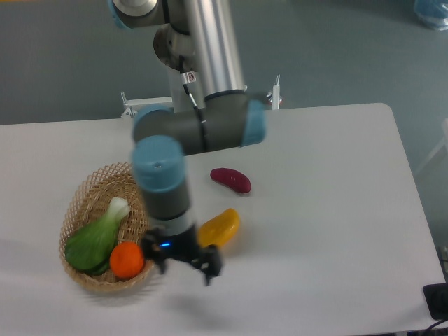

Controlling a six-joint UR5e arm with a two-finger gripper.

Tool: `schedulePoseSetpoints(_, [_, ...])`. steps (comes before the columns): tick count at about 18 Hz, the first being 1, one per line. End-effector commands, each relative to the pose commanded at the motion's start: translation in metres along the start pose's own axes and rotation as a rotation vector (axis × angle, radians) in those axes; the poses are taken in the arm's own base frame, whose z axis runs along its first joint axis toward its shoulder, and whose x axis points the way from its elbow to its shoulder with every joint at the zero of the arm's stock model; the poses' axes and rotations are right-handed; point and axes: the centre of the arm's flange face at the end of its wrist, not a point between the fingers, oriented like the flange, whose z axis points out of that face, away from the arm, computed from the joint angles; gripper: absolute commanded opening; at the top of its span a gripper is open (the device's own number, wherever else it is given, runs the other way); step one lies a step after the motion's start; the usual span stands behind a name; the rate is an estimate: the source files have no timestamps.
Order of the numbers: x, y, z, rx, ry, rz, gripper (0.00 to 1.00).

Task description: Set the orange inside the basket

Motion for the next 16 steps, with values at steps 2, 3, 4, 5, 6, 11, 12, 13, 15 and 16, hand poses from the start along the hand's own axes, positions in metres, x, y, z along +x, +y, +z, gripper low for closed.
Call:
schedulePoseSetpoints(2, [-0.025,0.015,-0.001,-0.026,-0.006,0.034,1.00])
schedulePoseSetpoints(3, [-0.038,0.024,0.001,-0.050,0.001,0.040,1.00])
schedulePoseSetpoints(4, [-0.052,0.033,0.003,-0.069,0.007,0.044,1.00])
schedulePoseSetpoints(5, [-0.062,0.041,0.004,-0.083,0.013,0.051,1.00])
schedulePoseSetpoints(6, [-0.072,0.049,0.006,-0.099,0.019,0.066,1.00])
schedulePoseSetpoints(11, [-0.132,0.094,0.004,-0.143,0.051,0.187,1.00])
schedulePoseSetpoints(12, [-0.139,0.099,0.005,-0.149,0.055,0.203,1.00])
schedulePoseSetpoints(13, [-0.145,0.107,0.007,-0.160,0.075,0.245,1.00])
schedulePoseSetpoints(15, [-0.145,0.120,0.008,-0.198,0.154,0.307,1.00])
schedulePoseSetpoints(16, [-0.146,0.123,0.003,-0.202,0.167,0.326,1.00])
